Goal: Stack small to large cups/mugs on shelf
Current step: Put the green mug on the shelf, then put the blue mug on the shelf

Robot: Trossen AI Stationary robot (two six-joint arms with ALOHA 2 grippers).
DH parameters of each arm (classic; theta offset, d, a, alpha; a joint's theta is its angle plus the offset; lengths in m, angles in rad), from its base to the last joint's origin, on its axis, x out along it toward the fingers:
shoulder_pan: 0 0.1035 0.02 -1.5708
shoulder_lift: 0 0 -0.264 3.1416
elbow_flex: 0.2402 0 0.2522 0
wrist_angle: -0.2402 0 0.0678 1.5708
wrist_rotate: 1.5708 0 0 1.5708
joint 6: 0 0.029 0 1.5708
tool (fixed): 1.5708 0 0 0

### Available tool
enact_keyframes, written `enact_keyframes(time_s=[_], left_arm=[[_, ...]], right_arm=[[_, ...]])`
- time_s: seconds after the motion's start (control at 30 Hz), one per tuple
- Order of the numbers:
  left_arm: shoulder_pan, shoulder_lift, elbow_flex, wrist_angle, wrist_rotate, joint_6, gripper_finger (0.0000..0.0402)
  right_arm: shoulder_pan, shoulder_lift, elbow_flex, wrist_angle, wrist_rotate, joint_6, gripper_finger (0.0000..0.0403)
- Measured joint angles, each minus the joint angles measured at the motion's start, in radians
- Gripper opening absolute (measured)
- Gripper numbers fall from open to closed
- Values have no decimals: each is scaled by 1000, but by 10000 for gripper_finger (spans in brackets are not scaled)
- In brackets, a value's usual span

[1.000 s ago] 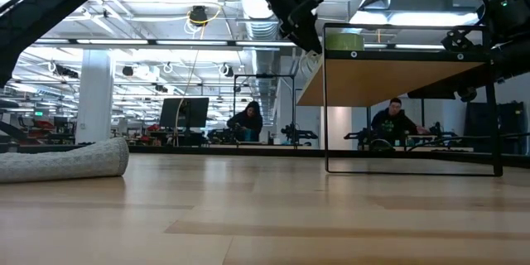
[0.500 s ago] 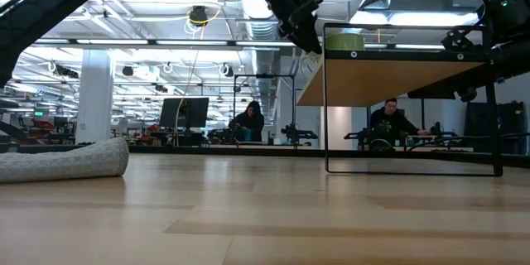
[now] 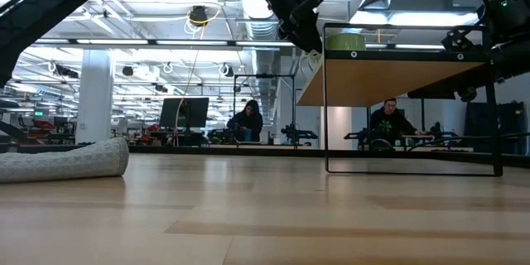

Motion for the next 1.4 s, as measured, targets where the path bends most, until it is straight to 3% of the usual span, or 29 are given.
enact_keyframes(time_s=[0.3, 0.6, 1.07, 1.4], left_arm=[[1, 0, 0, -8, -26, 32, 260], [0, 0, 1, -30, -134, 35, 277], [-27, -62, 3, -111, -116, 15, 277], [-69, -228, 3, -128, -32, -40, 277]], right_arm=[[0, 0, 0, 0, 0, -2, 60], [0, 0, 0, 0, 0, -4, 60], [-4, 4, 0, -1, 8, -19, 60], [-4, 14, 0, -2, 8, -18, 60]])
